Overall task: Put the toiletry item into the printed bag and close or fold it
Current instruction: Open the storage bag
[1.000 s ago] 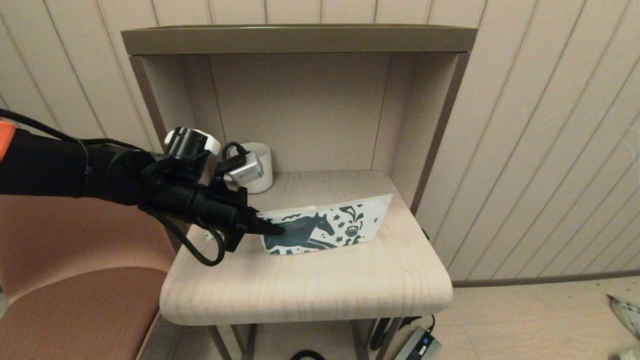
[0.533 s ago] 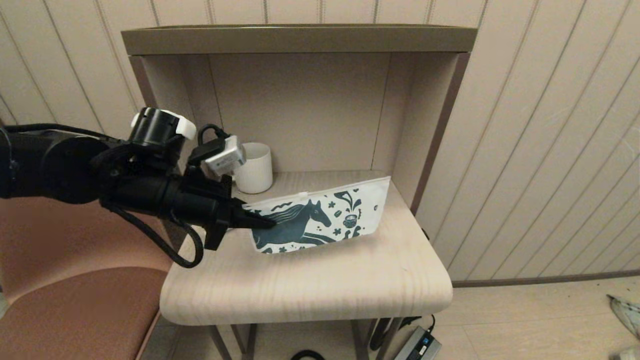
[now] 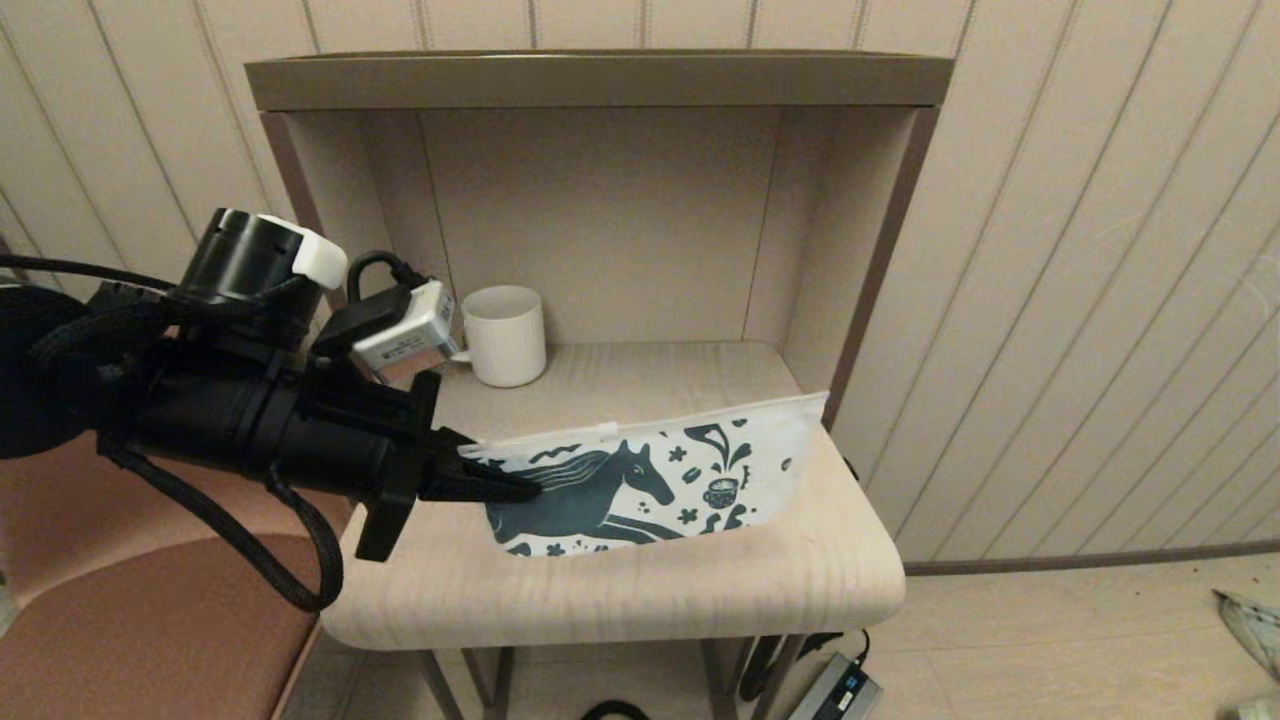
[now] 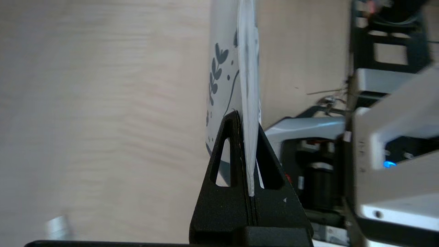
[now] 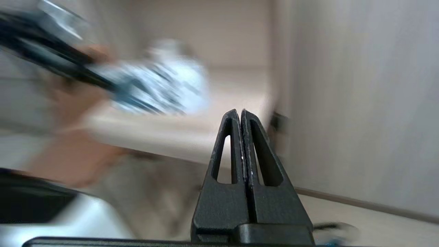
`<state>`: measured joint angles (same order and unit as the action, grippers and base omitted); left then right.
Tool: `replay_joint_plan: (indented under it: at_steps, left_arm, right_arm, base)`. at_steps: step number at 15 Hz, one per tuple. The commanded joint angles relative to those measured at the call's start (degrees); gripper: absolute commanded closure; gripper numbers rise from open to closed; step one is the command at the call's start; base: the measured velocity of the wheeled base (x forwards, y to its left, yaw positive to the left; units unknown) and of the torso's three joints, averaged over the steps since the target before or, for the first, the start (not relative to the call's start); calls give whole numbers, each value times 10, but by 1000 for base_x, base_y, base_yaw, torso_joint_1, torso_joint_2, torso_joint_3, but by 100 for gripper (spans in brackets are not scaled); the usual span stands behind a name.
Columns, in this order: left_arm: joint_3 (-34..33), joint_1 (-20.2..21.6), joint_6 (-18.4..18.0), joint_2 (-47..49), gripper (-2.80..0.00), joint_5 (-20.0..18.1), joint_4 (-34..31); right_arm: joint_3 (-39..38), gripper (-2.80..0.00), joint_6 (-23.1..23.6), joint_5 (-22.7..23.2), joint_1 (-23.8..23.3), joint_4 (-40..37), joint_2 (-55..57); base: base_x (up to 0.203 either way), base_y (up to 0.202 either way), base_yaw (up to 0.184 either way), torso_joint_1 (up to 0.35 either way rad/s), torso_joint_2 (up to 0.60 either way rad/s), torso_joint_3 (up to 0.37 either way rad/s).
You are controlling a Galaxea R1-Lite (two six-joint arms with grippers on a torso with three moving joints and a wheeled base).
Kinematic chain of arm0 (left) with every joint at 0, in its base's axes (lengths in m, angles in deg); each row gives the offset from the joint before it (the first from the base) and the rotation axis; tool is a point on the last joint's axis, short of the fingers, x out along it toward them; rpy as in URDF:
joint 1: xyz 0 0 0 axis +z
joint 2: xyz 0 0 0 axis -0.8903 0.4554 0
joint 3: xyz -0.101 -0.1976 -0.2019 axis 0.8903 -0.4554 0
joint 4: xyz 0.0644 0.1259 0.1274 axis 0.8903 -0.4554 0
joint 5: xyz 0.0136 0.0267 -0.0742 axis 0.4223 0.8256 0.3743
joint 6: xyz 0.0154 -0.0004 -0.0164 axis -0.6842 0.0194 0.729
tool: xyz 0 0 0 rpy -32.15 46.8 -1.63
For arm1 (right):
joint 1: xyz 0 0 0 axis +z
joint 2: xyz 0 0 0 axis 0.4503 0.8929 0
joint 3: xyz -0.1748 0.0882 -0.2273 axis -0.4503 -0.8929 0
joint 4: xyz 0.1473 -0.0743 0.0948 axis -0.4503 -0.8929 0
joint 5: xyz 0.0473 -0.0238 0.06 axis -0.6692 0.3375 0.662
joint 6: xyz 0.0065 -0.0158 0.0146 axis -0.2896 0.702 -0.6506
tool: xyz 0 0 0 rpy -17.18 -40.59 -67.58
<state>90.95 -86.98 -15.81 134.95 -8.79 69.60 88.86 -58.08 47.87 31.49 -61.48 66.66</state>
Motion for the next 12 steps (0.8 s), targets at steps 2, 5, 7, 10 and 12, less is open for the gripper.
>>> replay_joint_plan:
  at_steps: [2, 5, 7, 10, 12]
  left_arm:
    - [-17, -27, -2, -2, 0, -8, 0]
    - [-2, -52, -1, 12, 0, -9, 3]
    - [17, -56, -2, 19, 0, -11, 3]
    - [64, -57, 0, 34, 0, -33, 2]
    - [87, -57, 1, 45, 0, -47, 1]
  right_arm:
    - [141, 0, -24, 14, 104, -21, 245]
    - [221, 0, -13, 31, 144, -46, 418]
    - [307, 0, 26, 52, 154, -91, 519]
    - [429, 0, 193, 124, 154, -186, 642]
    - [486, 0, 299, 156, 158, -234, 686]
  base:
    - [0, 0, 0, 0, 0, 0]
    - [0, 0, 0, 0, 0, 0]
    - [0, 0, 0, 0, 0, 0]
    - [0, 0, 0, 0, 0, 0]
    - [0, 0, 0, 0, 0, 0]
